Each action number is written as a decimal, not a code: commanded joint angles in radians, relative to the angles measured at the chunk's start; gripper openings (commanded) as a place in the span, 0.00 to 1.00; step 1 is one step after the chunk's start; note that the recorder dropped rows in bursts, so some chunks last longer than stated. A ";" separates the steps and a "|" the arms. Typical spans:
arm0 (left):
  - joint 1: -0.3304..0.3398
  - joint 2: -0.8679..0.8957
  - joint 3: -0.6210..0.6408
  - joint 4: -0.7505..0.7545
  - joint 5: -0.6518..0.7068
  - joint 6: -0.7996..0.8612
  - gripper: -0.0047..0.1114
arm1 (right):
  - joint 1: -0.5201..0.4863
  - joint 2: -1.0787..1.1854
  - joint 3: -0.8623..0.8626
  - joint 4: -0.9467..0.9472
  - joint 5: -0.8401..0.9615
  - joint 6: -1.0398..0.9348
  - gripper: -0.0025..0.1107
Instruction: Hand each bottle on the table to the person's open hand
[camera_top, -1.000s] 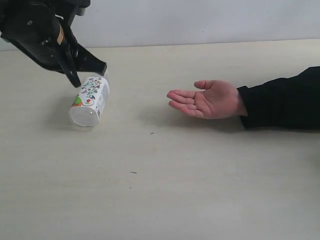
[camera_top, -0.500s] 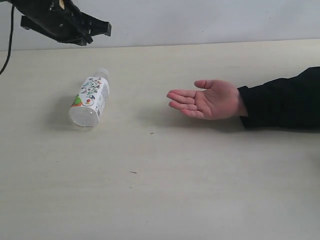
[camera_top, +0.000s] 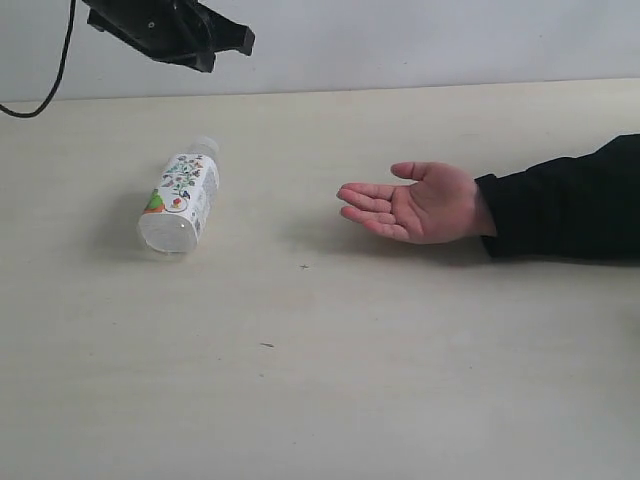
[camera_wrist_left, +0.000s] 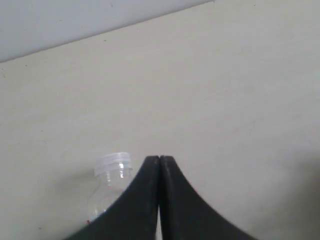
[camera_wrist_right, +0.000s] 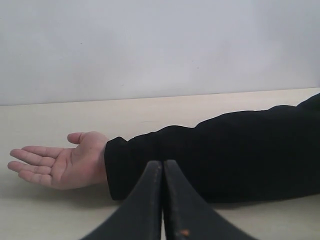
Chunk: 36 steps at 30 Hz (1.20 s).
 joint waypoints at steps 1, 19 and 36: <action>-0.001 0.028 -0.069 -0.018 0.041 0.006 0.21 | 0.003 -0.007 0.004 -0.001 -0.003 0.001 0.02; 0.070 0.217 -0.169 -0.011 0.279 -0.076 0.68 | 0.003 -0.007 0.004 -0.001 -0.003 0.001 0.02; 0.070 0.334 -0.168 -0.011 0.345 -0.078 0.68 | 0.003 -0.007 0.004 -0.001 -0.003 0.001 0.02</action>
